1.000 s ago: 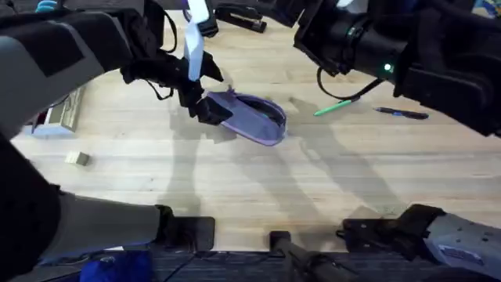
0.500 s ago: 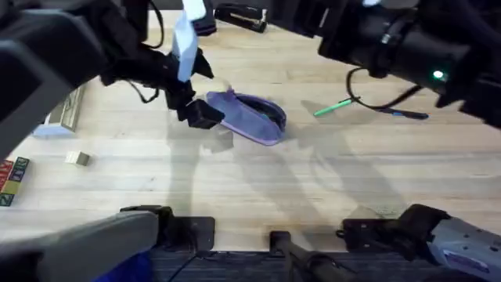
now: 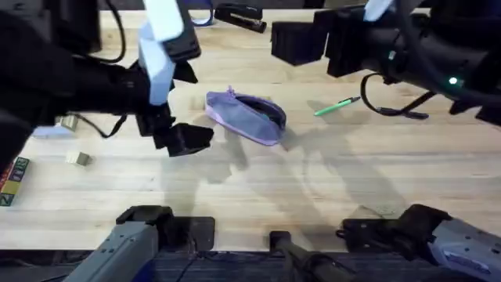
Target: Unzip the bag, pick up the pens from the table one at a time and place them inside, then zip the bag closed.
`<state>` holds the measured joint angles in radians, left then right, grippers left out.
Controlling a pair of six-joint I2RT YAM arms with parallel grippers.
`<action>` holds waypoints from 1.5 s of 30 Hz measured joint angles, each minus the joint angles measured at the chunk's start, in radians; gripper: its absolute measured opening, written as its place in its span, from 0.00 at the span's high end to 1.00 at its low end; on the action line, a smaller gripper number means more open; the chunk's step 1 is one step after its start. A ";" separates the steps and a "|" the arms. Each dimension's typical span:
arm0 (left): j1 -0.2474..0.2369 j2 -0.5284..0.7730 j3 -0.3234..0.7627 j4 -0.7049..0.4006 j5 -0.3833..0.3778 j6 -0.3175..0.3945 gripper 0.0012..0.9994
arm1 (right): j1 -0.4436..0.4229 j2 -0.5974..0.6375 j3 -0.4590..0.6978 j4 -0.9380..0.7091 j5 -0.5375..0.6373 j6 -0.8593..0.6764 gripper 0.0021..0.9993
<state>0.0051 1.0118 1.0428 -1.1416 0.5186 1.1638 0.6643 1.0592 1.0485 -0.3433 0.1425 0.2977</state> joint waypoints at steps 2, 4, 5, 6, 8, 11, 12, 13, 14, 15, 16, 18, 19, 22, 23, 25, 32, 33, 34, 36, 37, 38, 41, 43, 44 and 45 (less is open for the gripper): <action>0.000 -0.039 0.000 0.000 -0.001 -0.013 0.01 | 0.000 0.000 0.000 -0.009 0.000 -0.045 0.00; 0.000 -0.072 0.000 0.000 -0.005 -0.020 0.01 | 0.000 0.000 0.000 -0.014 0.000 -0.077 0.00; 0.000 -0.088 0.000 -0.001 -0.008 -0.022 0.01 | 0.002 0.000 0.000 -0.016 0.000 -0.090 0.00; 0.000 -0.100 0.000 -0.001 -0.011 -0.024 0.01 | 0.005 0.000 0.000 -0.018 0.000 -0.108 0.00; 0.000 -0.118 0.000 -0.010 -0.018 -0.028 0.01 | 0.019 0.000 0.000 -0.027 0.000 -0.145 0.00; 0.000 -0.127 0.000 -0.023 -0.023 -0.034 0.01 | 0.050 0.000 0.000 -0.053 0.000 -0.190 0.00; 0.000 -0.128 0.000 -0.025 -0.024 -0.035 0.01 | 0.059 0.000 0.000 -0.062 0.000 -0.201 0.00; 0.000 -0.127 0.000 -0.026 -0.026 -0.035 0.01 | 0.066 0.000 0.000 -0.069 0.000 -0.208 0.00; 0.000 -0.127 0.000 -0.026 -0.026 -0.036 0.01 | 0.073 0.000 0.000 -0.080 0.000 -0.216 0.00; 0.000 -0.127 0.000 -0.026 -0.026 -0.036 0.01 | 0.078 0.000 0.001 -0.094 0.000 -0.221 0.00; 0.000 -0.127 0.000 -0.026 -0.026 -0.037 0.01 | 0.082 0.000 0.005 -0.117 0.000 -0.225 0.00; 0.000 -0.127 0.000 -0.026 -0.027 -0.038 0.01 | 0.085 0.005 0.027 -0.184 0.000 -0.232 0.00; 0.000 -0.127 0.000 -0.026 -0.027 -0.038 0.01 | 0.085 0.012 0.046 -0.220 0.000 -0.234 0.00; 0.000 -0.127 0.000 -0.026 -0.027 -0.038 0.01 | 0.085 0.052 0.129 -0.316 0.000 -0.244 0.00; 0.000 -0.127 0.000 -0.026 -0.027 -0.038 0.01 | 0.085 0.071 0.162 -0.341 -0.001 -0.247 0.00; 0.000 -0.127 0.000 -0.026 -0.027 -0.038 0.01 | 0.085 0.108 0.223 -0.384 -0.013 -0.256 0.00; 0.000 -0.127 0.000 -0.026 -0.033 -0.039 0.01 | 0.085 0.265 0.423 -0.537 -0.085 -0.272 0.00; 0.000 -0.127 0.000 -0.026 -0.034 -0.039 0.01 | 0.085 0.289 0.448 -0.557 -0.091 -0.273 0.00; 0.000 -0.127 0.000 -0.026 -0.034 -0.038 0.01 | 0.085 0.310 0.468 -0.571 -0.095 -0.273 0.00; 0.000 -0.127 0.000 -0.026 -0.036 -0.038 0.01 | 0.085 0.352 0.503 -0.583 -0.102 -0.276 0.03; 0.000 -0.127 0.000 -0.026 -0.037 -0.038 0.01 | 0.085 0.369 0.517 -0.584 -0.106 -0.276 0.04; 0.000 -0.127 0.000 -0.026 -0.037 -0.038 0.01 | 0.085 0.385 0.529 -0.584 -0.111 -0.277 0.05; 0.000 -0.127 0.000 -0.026 -0.037 -0.038 0.01 | 0.085 0.415 0.549 -0.584 -0.138 -0.277 0.07; 0.000 -0.127 0.000 -0.026 -0.037 -0.038 0.01 | 0.085 0.424 0.552 -0.587 -0.152 -0.277 0.09; 0.000 -0.127 0.000 -0.026 -0.037 -0.038 0.01 | 0.085 0.427 0.552 -0.590 -0.158 -0.277 0.12; 0.000 -0.127 0.000 -0.026 -0.037 -0.039 0.01 | 0.085 0.428 0.553 -0.594 -0.163 -0.279 0.17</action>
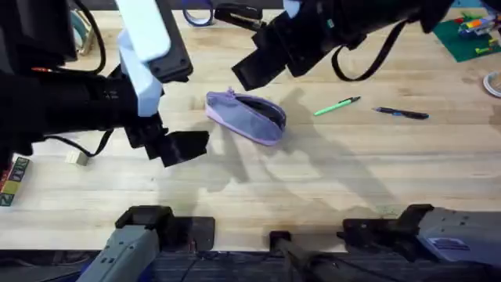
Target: Unzip the bag, pick up the pens from the table one at a time and place them inside, then zip the bag closed.
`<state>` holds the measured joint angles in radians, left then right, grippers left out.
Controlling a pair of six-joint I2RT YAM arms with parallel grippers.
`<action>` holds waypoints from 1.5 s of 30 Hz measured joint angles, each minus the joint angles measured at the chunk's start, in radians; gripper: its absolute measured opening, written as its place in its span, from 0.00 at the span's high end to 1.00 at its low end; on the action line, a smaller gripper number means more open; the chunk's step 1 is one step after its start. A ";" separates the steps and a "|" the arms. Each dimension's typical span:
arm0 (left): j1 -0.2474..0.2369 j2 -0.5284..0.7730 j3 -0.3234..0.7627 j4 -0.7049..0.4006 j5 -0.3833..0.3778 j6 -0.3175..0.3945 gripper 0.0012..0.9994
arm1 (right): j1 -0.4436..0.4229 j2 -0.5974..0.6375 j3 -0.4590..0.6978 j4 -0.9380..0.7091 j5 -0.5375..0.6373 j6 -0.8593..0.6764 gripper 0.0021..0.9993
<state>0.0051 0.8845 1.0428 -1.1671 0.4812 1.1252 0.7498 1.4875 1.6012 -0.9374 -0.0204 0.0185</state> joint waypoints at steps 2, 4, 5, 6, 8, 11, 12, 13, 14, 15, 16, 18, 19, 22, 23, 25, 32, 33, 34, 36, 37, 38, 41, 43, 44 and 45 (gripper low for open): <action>0.000 0.000 0.000 0.000 0.000 0.000 0.01 | 0.000 0.000 0.000 -0.003 -0.005 -0.003 0.30; 0.000 0.000 0.000 0.000 0.000 0.000 0.01 | 0.000 0.000 0.000 -0.004 -0.009 -0.004 0.49; 0.000 0.000 0.000 0.000 0.000 0.000 0.01 | 0.000 0.000 0.000 -0.004 -0.011 -0.004 0.59; 0.000 0.000 0.000 0.000 0.000 0.000 0.01 | 0.000 0.000 0.000 -0.005 -0.011 -0.005 0.71; 0.000 0.000 0.000 0.000 0.000 0.000 0.01 | 0.000 0.000 0.000 -0.005 -0.014 -0.004 0.90; 0.000 0.000 0.000 0.000 0.000 0.000 0.01 | 0.000 0.000 0.000 -0.006 -0.015 -0.004 0.97; 0.000 0.000 0.000 0.000 0.000 0.000 0.01 | 0.000 0.000 0.000 -0.006 -0.016 -0.004 0.97; 0.000 0.000 0.000 0.000 0.000 0.000 0.01 | 0.000 0.000 0.000 -0.006 -0.018 -0.004 0.97; 0.000 0.000 0.000 0.000 0.000 0.000 0.01 | 0.000 0.000 0.000 -0.006 -0.018 -0.004 0.97; 0.000 0.000 0.000 0.000 0.000 0.000 0.01 | 0.000 0.000 0.000 -0.006 -0.019 -0.004 0.97; 0.000 0.000 0.000 0.000 0.000 0.000 0.01 | 0.000 0.000 0.000 -0.008 -0.019 -0.004 0.97; 0.000 0.000 0.000 0.000 0.000 0.000 0.01 | 0.000 0.000 0.000 -0.010 -0.019 -0.004 0.97; 0.000 0.000 0.000 0.000 0.000 0.000 0.01 | 0.000 0.000 0.000 -0.010 -0.020 -0.004 0.97; 0.000 0.000 0.000 0.000 0.000 0.000 0.01 | 0.000 0.000 0.000 -0.017 -0.022 -0.004 0.97; 0.000 0.000 0.000 0.000 0.000 0.000 0.01 | 0.000 0.000 0.000 -0.019 -0.022 -0.004 0.97; 0.000 0.000 0.000 0.000 0.000 0.000 0.01 | 0.000 0.000 0.000 -0.020 -0.022 -0.004 0.97; 0.000 0.000 0.000 0.000 0.000 0.000 0.01 | 0.000 0.018 0.000 -0.031 -0.023 -0.023 0.97; 0.000 0.000 0.000 0.000 0.000 0.000 0.01 | 0.000 0.029 0.000 -0.037 -0.025 -0.028 0.97; 0.000 0.000 0.000 0.000 0.000 0.000 0.01 | 0.000 0.043 0.000 -0.043 -0.027 -0.034 0.97; 0.000 0.000 0.000 0.000 0.000 0.000 0.01 | 0.000 0.076 0.000 -0.049 -0.036 -0.047 0.97; 0.000 0.000 0.000 0.000 0.000 0.000 0.01 | 0.000 0.092 0.000 -0.051 -0.044 -0.052 0.97; 0.000 0.000 0.000 0.000 0.000 0.000 0.01 | 0.000 0.108 0.000 -0.053 -0.051 -0.057 0.97; 0.000 0.000 0.000 0.000 0.000 0.000 0.01 | 0.000 0.150 0.000 -0.058 -0.062 -0.067 0.97; 0.000 0.000 0.000 0.000 0.000 0.000 0.01 | 0.000 0.172 0.000 -0.063 -0.067 -0.072 0.97; 0.000 0.000 0.000 0.000 0.000 0.000 0.01 | 0.000 0.183 0.000 -0.066 -0.069 -0.072 0.97; 0.000 0.000 0.000 0.000 0.000 0.000 0.01 | 0.000 0.190 0.000 -0.069 -0.071 -0.073 0.97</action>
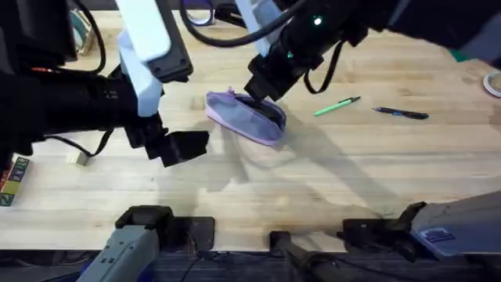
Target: Unzip the bag, pick up the pens from the table one at a time and place them inside, then zip the bag closed.
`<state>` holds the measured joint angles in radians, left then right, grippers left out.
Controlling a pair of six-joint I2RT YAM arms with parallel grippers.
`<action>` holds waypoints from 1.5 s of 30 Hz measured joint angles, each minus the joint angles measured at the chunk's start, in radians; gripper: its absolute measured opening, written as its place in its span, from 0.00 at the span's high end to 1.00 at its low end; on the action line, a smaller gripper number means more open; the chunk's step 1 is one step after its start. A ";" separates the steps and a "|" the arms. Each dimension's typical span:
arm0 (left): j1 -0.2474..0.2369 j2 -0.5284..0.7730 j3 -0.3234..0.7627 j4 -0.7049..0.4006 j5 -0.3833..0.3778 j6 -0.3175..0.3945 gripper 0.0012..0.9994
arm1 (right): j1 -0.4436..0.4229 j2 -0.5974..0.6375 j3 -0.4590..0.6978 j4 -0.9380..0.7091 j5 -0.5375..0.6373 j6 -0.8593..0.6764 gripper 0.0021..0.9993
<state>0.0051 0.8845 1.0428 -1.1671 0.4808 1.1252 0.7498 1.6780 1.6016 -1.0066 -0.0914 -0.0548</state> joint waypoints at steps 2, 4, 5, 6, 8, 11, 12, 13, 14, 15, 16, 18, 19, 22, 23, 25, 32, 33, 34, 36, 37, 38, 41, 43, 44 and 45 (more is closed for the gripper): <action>0.000 0.000 0.000 0.000 0.000 0.000 0.01 | 0.000 0.019 0.000 -0.017 -0.003 -0.007 0.97; 0.000 0.000 0.000 0.000 0.000 0.000 0.01 | 0.000 0.038 0.000 -0.037 -0.003 -0.018 0.97; 0.000 0.000 0.000 0.000 0.000 0.000 0.01 | 0.000 0.046 0.000 -0.044 -0.003 -0.024 0.97; 0.000 0.000 0.000 0.000 0.000 0.000 0.01 | 0.000 0.056 0.000 -0.050 -0.004 -0.030 0.97; 0.000 0.000 0.000 0.000 0.000 0.000 0.01 | 0.000 0.072 0.000 -0.050 -0.004 -0.040 0.97; 0.000 0.000 0.000 0.000 0.000 0.000 0.01 | 0.000 0.090 0.000 -0.047 -0.004 -0.056 0.97; 0.000 0.000 0.000 0.000 0.000 0.000 0.01 | 0.000 0.094 0.000 -0.045 -0.004 -0.058 0.97; 0.000 0.000 0.000 0.000 0.000 0.000 0.01 | 0.000 0.099 0.000 -0.040 -0.004 -0.061 0.97; 0.000 0.000 0.000 0.000 0.000 0.000 0.01 | 0.000 0.105 0.000 -0.036 -0.004 -0.064 0.97; 0.000 0.000 0.000 0.000 0.000 0.000 0.01 | 0.000 0.110 0.000 -0.034 -0.004 -0.066 0.97; 0.000 0.000 0.000 0.000 0.000 0.000 0.01 | 0.000 0.116 0.000 -0.034 -0.003 -0.067 0.97; 0.000 0.000 0.000 0.000 0.000 0.000 0.01 | 0.000 0.130 0.000 -0.033 -0.003 -0.070 0.97; 0.000 0.000 0.000 0.000 0.000 0.000 0.01 | 0.000 0.138 0.000 -0.032 -0.003 -0.072 0.97; 0.000 0.000 0.000 0.000 0.000 0.000 0.01 | 0.000 0.172 0.000 -0.025 -0.003 -0.073 0.97; 0.000 0.000 0.000 0.000 0.000 0.000 0.01 | 0.000 0.187 0.000 -0.021 -0.003 -0.073 0.97; 0.000 0.000 0.000 0.000 0.000 0.000 0.01 | 0.000 0.214 0.000 -0.013 -0.003 -0.073 0.97; 0.000 0.000 0.000 0.000 0.000 0.000 0.01 | 0.000 0.267 0.000 0.015 -0.003 -0.073 0.97; 0.000 0.000 0.000 0.000 0.000 0.000 0.01 | 0.000 0.270 0.000 0.017 -0.003 -0.073 0.97; 0.000 0.000 0.000 0.000 0.000 0.000 0.01 | 0.000 0.272 0.000 0.019 -0.003 -0.073 0.97; 0.000 0.000 0.000 0.000 0.000 0.000 0.01 | 0.000 0.273 0.000 0.021 -0.003 -0.073 0.97; 0.000 0.000 0.000 0.000 0.000 0.000 0.01 | 0.000 0.273 0.000 0.022 -0.003 -0.074 0.97; 0.000 0.000 0.000 0.000 0.000 0.000 0.01 | 0.000 0.273 0.000 0.023 -0.003 -0.074 0.97; 0.000 0.000 0.000 0.000 0.000 0.000 0.01 | 0.000 0.273 0.000 0.024 -0.003 -0.074 0.97; 0.000 0.000 0.000 0.000 0.000 0.000 0.01 | 0.000 0.273 0.000 0.025 -0.003 -0.074 0.97; 0.000 0.000 0.000 0.000 0.000 0.000 0.01 | 0.000 0.273 0.000 0.025 -0.003 -0.074 0.97; 0.000 0.000 0.000 0.000 0.000 0.000 0.01 | 0.000 0.273 0.000 0.025 -0.003 -0.074 0.97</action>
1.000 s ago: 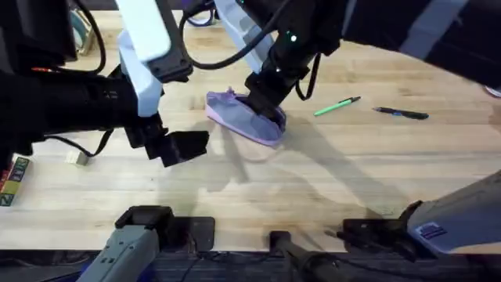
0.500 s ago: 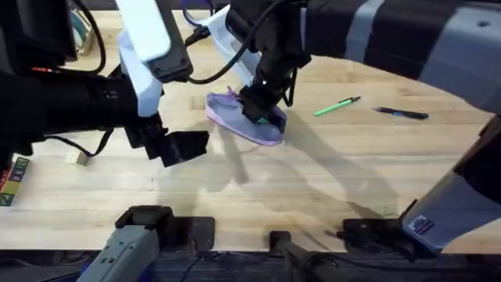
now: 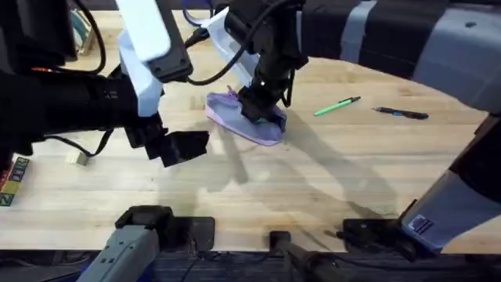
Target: Unzip the bag, pick up the pens from the table one at a time and place them inside, then zip the bag closed.
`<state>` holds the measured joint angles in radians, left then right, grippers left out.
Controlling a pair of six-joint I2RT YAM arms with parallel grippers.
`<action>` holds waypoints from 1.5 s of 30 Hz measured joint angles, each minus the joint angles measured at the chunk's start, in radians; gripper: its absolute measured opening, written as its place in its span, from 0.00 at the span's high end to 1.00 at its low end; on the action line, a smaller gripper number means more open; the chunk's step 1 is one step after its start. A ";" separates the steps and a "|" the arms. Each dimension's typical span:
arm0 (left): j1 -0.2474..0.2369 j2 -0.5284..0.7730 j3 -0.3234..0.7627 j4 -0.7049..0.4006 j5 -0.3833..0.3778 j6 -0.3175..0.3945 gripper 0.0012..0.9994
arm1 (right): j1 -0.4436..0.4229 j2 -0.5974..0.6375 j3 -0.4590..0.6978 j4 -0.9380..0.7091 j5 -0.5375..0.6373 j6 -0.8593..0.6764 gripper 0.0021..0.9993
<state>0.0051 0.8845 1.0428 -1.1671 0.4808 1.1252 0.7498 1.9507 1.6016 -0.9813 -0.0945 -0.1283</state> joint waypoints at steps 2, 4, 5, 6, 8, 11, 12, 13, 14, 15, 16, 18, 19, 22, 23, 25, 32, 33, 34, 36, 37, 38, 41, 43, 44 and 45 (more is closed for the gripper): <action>0.000 0.000 0.000 0.000 0.000 0.000 0.01 | 0.000 0.000 0.000 0.000 0.000 0.000 0.80; 0.000 0.000 0.000 0.000 0.000 0.000 0.01 | 0.000 0.000 0.000 -0.001 0.000 -0.003 0.52; 0.000 0.000 0.000 0.000 0.000 0.000 0.01 | 0.000 0.001 0.000 -0.002 0.000 -0.005 0.38; 0.000 0.000 0.000 0.000 0.000 0.000 0.01 | 0.000 0.003 0.000 -0.002 0.000 -0.008 0.22; 0.000 0.000 0.000 0.000 0.000 0.000 0.01 | 0.000 0.009 0.000 -0.003 0.001 -0.014 0.03; 0.000 0.000 0.000 0.000 0.000 0.000 0.01 | 0.000 0.015 0.000 -0.011 0.001 -0.018 0.01; 0.000 0.000 0.000 0.000 0.000 0.000 0.01 | 0.000 0.015 0.000 -0.011 0.001 -0.018 0.01; 0.000 0.000 0.000 0.000 0.000 0.000 0.01 | 0.000 0.015 0.000 -0.011 0.001 -0.018 0.00; 0.000 0.000 0.000 0.000 0.000 0.000 0.01 | 0.000 0.015 0.000 -0.011 0.001 -0.018 0.00; 0.000 0.000 0.000 0.000 0.000 0.000 0.01 | 0.000 0.015 0.000 -0.012 0.001 -0.018 0.00; 0.000 0.000 0.000 0.000 0.000 0.000 0.01 | 0.000 0.015 0.000 -0.012 0.001 -0.018 0.00; 0.000 0.000 0.000 0.000 0.000 0.000 0.01 | 0.000 0.015 0.000 -0.012 0.001 -0.018 0.00; 0.000 0.000 0.000 0.000 0.000 0.000 0.01 | 0.000 0.015 0.000 -0.012 0.001 -0.018 0.00; 0.000 0.000 0.000 0.000 0.000 0.000 0.01 | 0.000 0.015 0.000 -0.013 0.001 -0.018 0.00; 0.000 0.000 0.000 0.000 0.000 0.000 0.01 | 0.000 0.015 0.000 -0.013 0.001 -0.018 0.00; 0.000 0.000 0.000 0.000 0.000 0.000 0.01 | 0.000 0.015 0.000 -0.015 0.001 -0.016 0.00; 0.000 0.000 0.000 0.000 0.000 0.000 0.01 | -0.008 0.015 0.026 -0.091 0.000 0.003 0.00; 0.000 0.000 0.000 0.000 0.000 0.000 0.01 | -0.014 0.015 0.033 -0.105 0.000 0.005 0.00; 0.000 0.000 0.000 0.000 0.000 0.000 0.01 | -0.020 0.015 0.042 -0.122 0.000 0.007 0.00; 0.000 0.000 0.000 0.000 0.000 0.000 0.01 | -0.034 0.013 0.066 -0.160 -0.006 0.013 0.00; 0.000 0.000 0.000 0.000 0.000 0.000 0.01 | -0.040 0.010 0.080 -0.182 -0.014 0.016 0.00; 0.000 0.000 0.000 0.000 0.000 0.000 0.01 | -0.047 0.005 0.099 -0.207 -0.018 0.020 0.00; 0.000 0.000 0.000 0.000 0.000 0.000 0.01 | -0.063 -0.014 0.170 -0.276 -0.019 0.024 0.00; 0.000 0.000 0.000 0.000 0.000 0.000 0.01 | -0.077 -0.028 0.224 -0.320 -0.018 0.028 0.00; 0.000 0.000 0.000 0.000 0.000 0.000 0.01 | -0.083 -0.034 0.249 -0.337 -0.018 0.028 0.00; 0.000 0.000 0.000 0.000 0.000 0.000 0.01 | -0.089 -0.040 0.274 -0.349 -0.018 0.028 0.00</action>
<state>0.0051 0.8845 1.0429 -1.1671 0.4808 1.1252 0.6604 1.9104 1.8753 -1.3307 -0.1123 -0.1001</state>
